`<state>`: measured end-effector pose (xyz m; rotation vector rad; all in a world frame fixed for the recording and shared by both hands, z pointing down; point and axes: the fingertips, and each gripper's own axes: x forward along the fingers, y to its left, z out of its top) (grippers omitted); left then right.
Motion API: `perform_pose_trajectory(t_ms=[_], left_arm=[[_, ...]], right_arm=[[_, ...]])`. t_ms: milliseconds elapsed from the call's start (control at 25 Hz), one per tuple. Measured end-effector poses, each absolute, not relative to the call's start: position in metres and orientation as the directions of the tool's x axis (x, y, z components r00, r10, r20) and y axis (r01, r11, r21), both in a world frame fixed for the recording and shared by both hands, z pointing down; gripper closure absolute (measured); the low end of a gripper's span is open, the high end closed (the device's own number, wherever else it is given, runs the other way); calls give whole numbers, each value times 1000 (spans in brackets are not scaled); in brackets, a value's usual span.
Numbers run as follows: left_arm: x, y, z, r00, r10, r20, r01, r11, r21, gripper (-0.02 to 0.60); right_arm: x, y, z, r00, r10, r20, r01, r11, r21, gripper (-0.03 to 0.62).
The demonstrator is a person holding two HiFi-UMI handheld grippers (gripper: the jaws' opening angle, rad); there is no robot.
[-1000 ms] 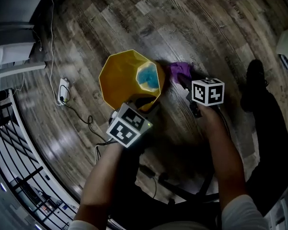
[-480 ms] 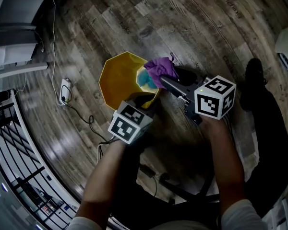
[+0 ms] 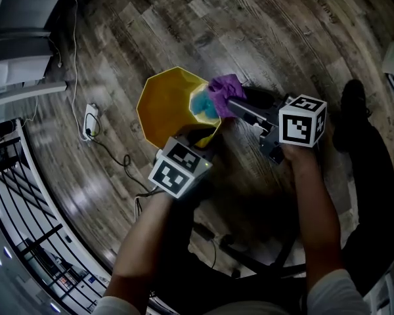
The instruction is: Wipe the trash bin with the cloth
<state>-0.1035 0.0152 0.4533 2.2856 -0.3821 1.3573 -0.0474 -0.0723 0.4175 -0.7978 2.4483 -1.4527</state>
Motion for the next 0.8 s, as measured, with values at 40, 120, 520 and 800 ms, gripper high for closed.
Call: perform_pose_trajectory(t_ms=[40, 120, 520, 800], left_arm=[[-104, 15, 453, 477, -6, 879, -454, -858, 241, 512], [-104, 15, 454, 478, -5, 879, -456, -856, 243, 512], [-103, 15, 453, 486, -6, 874, -452, -857, 246, 511], [-102, 17, 450, 490, -2, 872, -443, -862, 248, 511]], right_arm=[[-47, -72, 418, -838, -535, 110, -353, 377, -856, 410], [-46, -70, 420, -834, -539, 117, -361, 375, -854, 410], [-52, -61, 474, -818, -515, 255, -445, 287, -848, 413], [-59, -61, 531, -799, -462, 386, -527, 226, -819, 414]])
